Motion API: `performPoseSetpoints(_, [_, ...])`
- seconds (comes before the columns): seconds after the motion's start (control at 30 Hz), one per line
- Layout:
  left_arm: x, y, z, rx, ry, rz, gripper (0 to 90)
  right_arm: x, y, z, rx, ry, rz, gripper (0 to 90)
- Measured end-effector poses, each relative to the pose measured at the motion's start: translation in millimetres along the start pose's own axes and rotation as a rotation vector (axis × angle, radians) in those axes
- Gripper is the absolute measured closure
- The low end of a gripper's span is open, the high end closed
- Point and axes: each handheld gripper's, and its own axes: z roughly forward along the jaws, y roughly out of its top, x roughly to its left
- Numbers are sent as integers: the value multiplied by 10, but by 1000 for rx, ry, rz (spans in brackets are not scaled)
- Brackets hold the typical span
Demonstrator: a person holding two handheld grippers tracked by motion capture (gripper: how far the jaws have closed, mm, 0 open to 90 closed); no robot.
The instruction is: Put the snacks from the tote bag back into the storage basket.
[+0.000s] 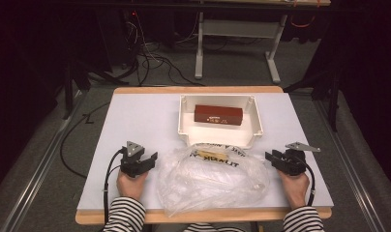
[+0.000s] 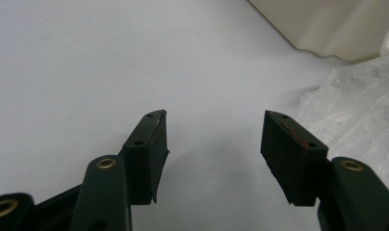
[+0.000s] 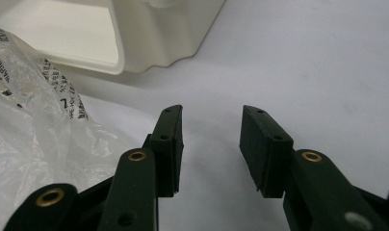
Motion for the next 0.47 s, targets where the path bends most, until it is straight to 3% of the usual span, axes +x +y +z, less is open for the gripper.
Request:
performPoseSetpoints(0.27, [2, -5, -4, -1, 4, 1, 416, 3, -12, -13, -20, -5, -17, 585])
performPoseSetpoints(0.47, [32, -15, -25, -19, -3, -26, 416, 2, -15, -18, -22, -5, -5, 572])
